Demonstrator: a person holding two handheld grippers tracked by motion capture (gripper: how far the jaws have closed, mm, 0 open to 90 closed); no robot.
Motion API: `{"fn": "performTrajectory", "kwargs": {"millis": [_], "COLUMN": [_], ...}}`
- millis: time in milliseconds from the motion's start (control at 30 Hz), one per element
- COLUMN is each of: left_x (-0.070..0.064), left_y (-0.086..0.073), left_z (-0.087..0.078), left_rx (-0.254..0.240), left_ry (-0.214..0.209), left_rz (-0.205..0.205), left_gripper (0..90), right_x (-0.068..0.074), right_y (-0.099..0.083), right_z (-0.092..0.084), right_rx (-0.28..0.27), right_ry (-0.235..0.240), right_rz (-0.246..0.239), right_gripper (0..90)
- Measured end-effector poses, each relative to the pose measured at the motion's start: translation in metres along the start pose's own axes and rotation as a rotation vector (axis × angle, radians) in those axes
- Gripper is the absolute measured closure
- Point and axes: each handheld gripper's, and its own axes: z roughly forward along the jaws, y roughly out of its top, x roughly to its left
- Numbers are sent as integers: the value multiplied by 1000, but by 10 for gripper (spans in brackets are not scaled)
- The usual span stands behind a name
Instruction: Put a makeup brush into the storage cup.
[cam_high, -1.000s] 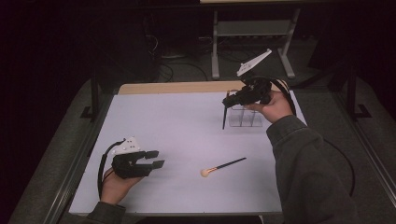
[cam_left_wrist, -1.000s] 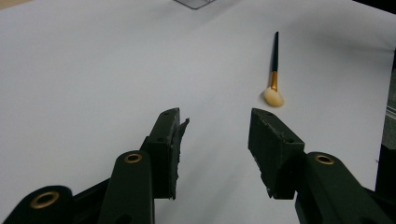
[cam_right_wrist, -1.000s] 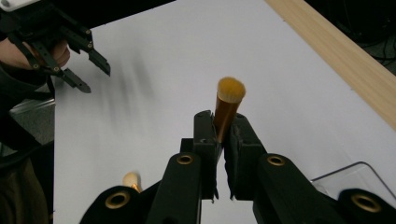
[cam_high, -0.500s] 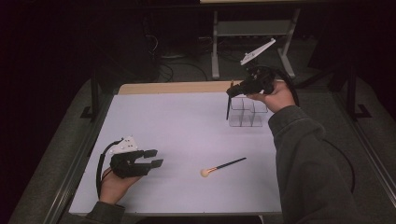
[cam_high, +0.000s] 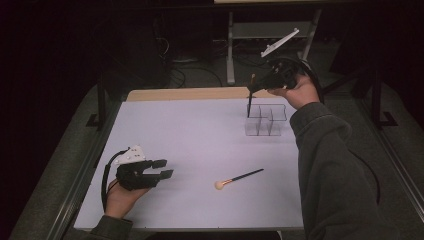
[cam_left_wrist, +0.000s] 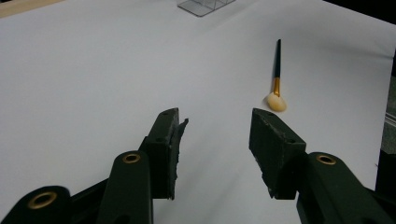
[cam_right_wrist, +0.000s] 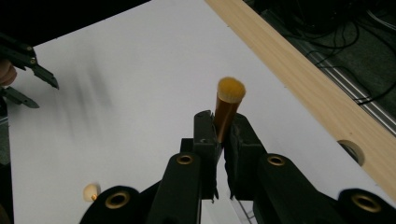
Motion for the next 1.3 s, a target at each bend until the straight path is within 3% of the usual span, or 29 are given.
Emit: {"fn": "performTrajectory", "kwargs": {"millis": [533,1300], "left_x": [1,1], "left_y": [0,0], "left_z": [-2,-2], "left_rx": [-7,-12], "left_ry": [6,1], "left_rz": [-6,-11], "left_gripper": [500,453], "right_x": [-18,-29], "right_y": [4,-5], "right_z": [-6,9], "right_rx": [0,24], "right_ry": [-56,-106], "right_rz": [90,124], "right_gripper": [829,829]}}
